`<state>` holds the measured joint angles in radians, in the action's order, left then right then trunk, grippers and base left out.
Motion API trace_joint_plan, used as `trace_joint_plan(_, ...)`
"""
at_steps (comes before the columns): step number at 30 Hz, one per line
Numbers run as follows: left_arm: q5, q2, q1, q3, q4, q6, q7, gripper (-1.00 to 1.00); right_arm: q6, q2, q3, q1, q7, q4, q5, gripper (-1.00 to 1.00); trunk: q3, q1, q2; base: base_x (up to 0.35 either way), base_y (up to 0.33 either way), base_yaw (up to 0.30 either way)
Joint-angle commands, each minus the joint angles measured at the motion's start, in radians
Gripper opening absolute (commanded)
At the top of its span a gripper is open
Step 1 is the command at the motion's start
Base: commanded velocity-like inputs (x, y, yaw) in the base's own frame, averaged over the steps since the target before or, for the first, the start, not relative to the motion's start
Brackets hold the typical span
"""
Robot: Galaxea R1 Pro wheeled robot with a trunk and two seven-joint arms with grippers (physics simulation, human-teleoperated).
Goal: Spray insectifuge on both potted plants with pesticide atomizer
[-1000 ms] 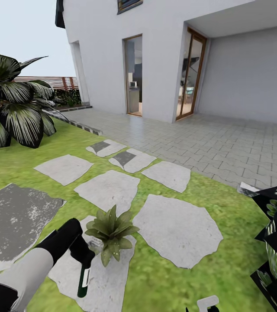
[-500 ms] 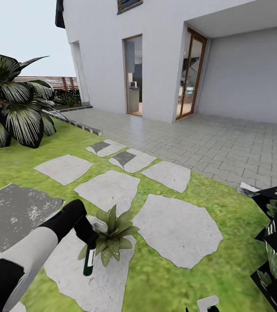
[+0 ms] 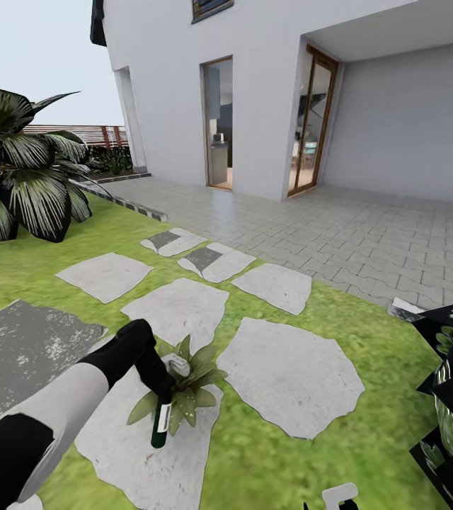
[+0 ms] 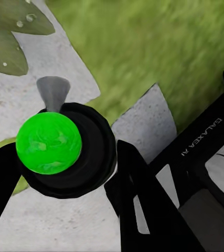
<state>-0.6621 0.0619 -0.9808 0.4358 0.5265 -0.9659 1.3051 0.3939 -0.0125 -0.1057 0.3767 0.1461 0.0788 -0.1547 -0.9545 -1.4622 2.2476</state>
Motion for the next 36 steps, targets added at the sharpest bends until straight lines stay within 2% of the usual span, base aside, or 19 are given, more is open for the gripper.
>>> trace_joint_plan(1, -0.008, 0.003, -0.001, 0.003, 0.002, -0.008, 0.010, -1.00, 0.001, 0.000, -0.008, 0.001, 0.011, -0.001, -0.007, 1.00, -0.001, 0.000, 0.000, 0.000, 0.000, 0.000)
trace_joint_plan(8, -0.014, 0.029, 0.003, 0.003, -0.014, -0.007, 0.011, -1.00, 0.001, 0.000, -0.008, 0.001, 0.012, -0.001, -0.006, 1.00, -0.001, 0.000, 0.000, 0.000, 0.000, -0.110)
trace_joint_plan(11, -0.040, 0.038, 0.007, 0.002, -0.015, -0.007, 0.011, -1.00, 0.000, 0.000, -0.008, 0.001, 0.011, -0.001, -0.006, 1.00, -0.001, 0.000, 0.000, 0.000, 0.000, -0.276)
trace_joint_plan(15, -0.064, 0.037, 0.008, 0.001, -0.016, -0.007, 0.012, -1.00, 0.000, 0.000, -0.008, 0.001, 0.012, -0.001, -0.006, 1.00, -0.001, 0.000, 0.000, 0.000, 0.000, -0.133)
trace_joint_plan(29, -0.067, 0.026, 0.008, 0.004, -0.015, -0.006, 0.014, -1.00, 0.000, -0.001, -0.008, 0.001, 0.012, -0.001, -0.008, 1.00, -0.001, 0.000, 0.000, 0.138, 0.000, -0.006)
trace_joint_plan(36, -0.069, 0.047, 0.020, 0.006, -0.017, -0.004, 0.016, -1.00, 0.000, -0.001, -0.008, 0.001, 0.012, -0.001, -0.008, 1.00, -0.001, 0.000, 0.000, 0.001, 0.000, 0.000)
